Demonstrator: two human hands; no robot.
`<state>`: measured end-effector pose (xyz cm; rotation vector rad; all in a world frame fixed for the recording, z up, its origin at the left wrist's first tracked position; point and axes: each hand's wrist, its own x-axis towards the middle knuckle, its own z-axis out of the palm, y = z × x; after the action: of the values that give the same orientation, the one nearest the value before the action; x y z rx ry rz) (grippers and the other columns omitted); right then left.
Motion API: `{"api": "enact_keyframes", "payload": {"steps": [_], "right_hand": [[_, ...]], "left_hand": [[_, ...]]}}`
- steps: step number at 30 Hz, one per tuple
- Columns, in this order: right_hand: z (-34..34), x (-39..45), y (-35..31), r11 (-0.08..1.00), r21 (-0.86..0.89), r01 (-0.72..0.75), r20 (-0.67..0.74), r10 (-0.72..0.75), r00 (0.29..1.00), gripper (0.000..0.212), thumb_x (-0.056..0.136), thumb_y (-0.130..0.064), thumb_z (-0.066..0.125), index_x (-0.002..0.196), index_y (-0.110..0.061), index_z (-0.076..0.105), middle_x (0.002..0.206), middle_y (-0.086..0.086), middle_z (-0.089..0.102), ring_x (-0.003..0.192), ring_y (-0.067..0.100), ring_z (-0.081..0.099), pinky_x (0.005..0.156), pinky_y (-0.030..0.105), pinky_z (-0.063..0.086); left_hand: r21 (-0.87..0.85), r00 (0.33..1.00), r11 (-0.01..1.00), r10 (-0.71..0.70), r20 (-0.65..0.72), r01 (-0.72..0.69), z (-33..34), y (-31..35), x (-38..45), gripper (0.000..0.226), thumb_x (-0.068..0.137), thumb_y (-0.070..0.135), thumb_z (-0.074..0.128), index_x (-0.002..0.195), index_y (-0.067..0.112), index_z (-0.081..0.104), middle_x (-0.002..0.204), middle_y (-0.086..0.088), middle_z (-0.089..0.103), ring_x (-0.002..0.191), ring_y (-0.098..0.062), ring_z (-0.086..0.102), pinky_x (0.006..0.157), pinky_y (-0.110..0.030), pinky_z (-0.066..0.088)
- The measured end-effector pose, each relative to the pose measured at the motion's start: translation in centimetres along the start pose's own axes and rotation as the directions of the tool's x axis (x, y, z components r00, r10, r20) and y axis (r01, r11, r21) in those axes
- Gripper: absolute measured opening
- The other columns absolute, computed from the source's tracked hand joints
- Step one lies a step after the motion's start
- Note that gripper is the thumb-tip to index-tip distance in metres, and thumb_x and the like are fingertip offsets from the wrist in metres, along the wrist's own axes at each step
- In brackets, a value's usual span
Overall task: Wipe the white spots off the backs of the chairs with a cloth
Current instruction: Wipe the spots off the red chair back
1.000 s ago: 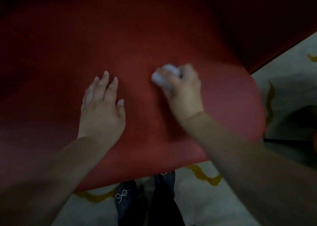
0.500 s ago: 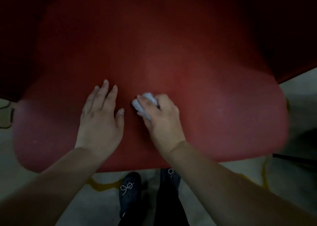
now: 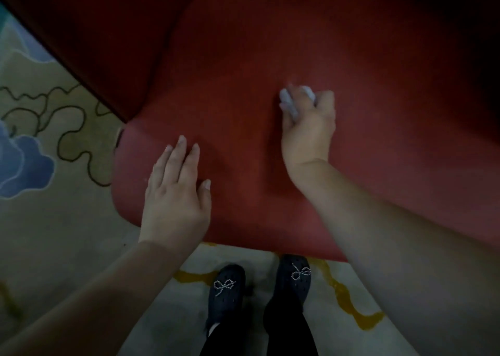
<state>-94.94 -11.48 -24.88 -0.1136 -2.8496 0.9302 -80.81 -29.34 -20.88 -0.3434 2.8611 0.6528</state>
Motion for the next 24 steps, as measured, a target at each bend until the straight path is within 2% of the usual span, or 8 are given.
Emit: {"api": "enact_keyframes", "payload": {"steps": [3,7,9,12,14,17,20,24], "right_hand": [[1.6,-3.4,-3.5,0.966,0.037,0.256,0.163,-0.258,0.952,0.033,0.09,-0.018,0.059,0.123,-0.02,0.063,0.111,0.017,0.055,0.098,0.032,0.053,0.083,0.037,0.045],[-0.1,-9.2,-3.2,0.822,0.122,0.557,0.317,-0.564,0.763,0.035,0.086,-0.016,0.058,0.119,-0.018,0.068,0.09,0.015,0.055,0.076,0.033,0.054,0.065,0.042,0.046],[-1.3,-8.6,-1.4,0.857,0.076,0.509,0.292,-0.507,0.811,0.036,0.081,-0.007,0.068,0.115,-0.017,0.069,0.089,0.017,0.055,0.076,0.035,0.055,0.067,0.039,0.046],[-0.8,-4.3,-0.5,0.977,-0.047,0.21,0.167,-0.2,0.966,0.029,0.087,-0.013,0.06,0.114,-0.018,0.066,0.107,0.019,0.054,0.096,0.036,0.053,0.078,0.03,0.035],[0.8,-1.2,-1.7,0.997,-0.048,0.065,0.074,-0.061,0.995,0.031,0.089,-0.018,0.054,0.118,-0.024,0.063,0.117,0.017,0.052,0.103,0.032,0.05,0.081,0.027,0.033],[4.0,-0.3,-5.8,0.991,-0.029,0.127,0.118,-0.123,0.985,0.031,0.089,-0.021,0.055,0.119,-0.025,0.063,0.118,0.016,0.053,0.105,0.03,0.051,0.081,0.029,0.036],[5.0,-4.6,-8.7,0.939,0.056,0.339,0.278,-0.341,0.898,0.027,0.088,-0.023,0.063,0.114,-0.016,0.068,0.102,0.015,0.056,0.092,0.032,0.055,0.078,0.04,0.046],[0.9,-9.2,-5.1,0.782,0.184,0.595,0.447,-0.606,0.658,0.048,0.079,-0.006,0.072,0.123,-0.023,0.066,0.092,0.012,0.052,0.081,0.027,0.05,0.071,0.036,0.042]], "left_hand": [[0.021,0.996,0.998,-0.062,-0.069,0.064,-0.3,-2.2,-0.5,0.058,0.095,0.026,0.047,0.149,0.014,0.029,0.159,-0.005,0.017,0.146,-0.023,0.011,0.118,-0.046,0.016],[0.018,0.977,0.979,-0.203,-0.065,0.204,-1.0,-4.9,-1.5,0.063,0.095,0.031,0.047,0.15,0.013,0.024,0.16,-0.007,0.012,0.147,-0.025,0.006,0.119,-0.043,0.008],[0.014,0.967,0.967,-0.253,-0.043,0.254,-1.4,-5.8,-1.6,0.066,0.095,0.037,0.045,0.151,0.016,0.019,0.16,-0.006,0.006,0.147,-0.024,0.001,0.12,-0.042,0.006],[0.017,0.97,0.97,-0.243,-0.009,0.243,-1.6,-6.9,-1.4,0.069,0.095,0.043,0.043,0.152,0.018,0.015,0.161,-0.005,0.002,0.147,-0.023,-0.001,0.119,-0.04,0.004],[0.03,0.979,0.979,-0.202,0.001,0.202,-1.6,-7.4,-1.2,0.07,0.095,0.044,0.042,0.152,0.016,0.014,0.161,-0.006,0.002,0.147,-0.024,0.0,0.119,-0.039,0.005],[0.037,0.987,0.987,-0.158,0.002,0.158,-1.4,-7.6,-1.2,0.069,0.094,0.043,0.042,0.152,0.015,0.016,0.16,-0.006,0.005,0.147,-0.024,0.003,0.12,-0.039,0.007],[0.036,0.99,0.99,-0.139,0.017,0.138,-1.5,-7.4,-1.3,0.068,0.094,0.041,0.044,0.151,0.014,0.019,0.16,-0.006,0.009,0.146,-0.024,0.006,0.12,-0.04,0.01],[0.029,0.993,0.994,-0.109,0.05,0.107,-2.0,-6.9,-1.6,0.066,0.094,0.039,0.042,0.151,0.016,0.019,0.16,-0.003,0.009,0.146,-0.023,0.006,0.12,-0.04,0.011]]}}
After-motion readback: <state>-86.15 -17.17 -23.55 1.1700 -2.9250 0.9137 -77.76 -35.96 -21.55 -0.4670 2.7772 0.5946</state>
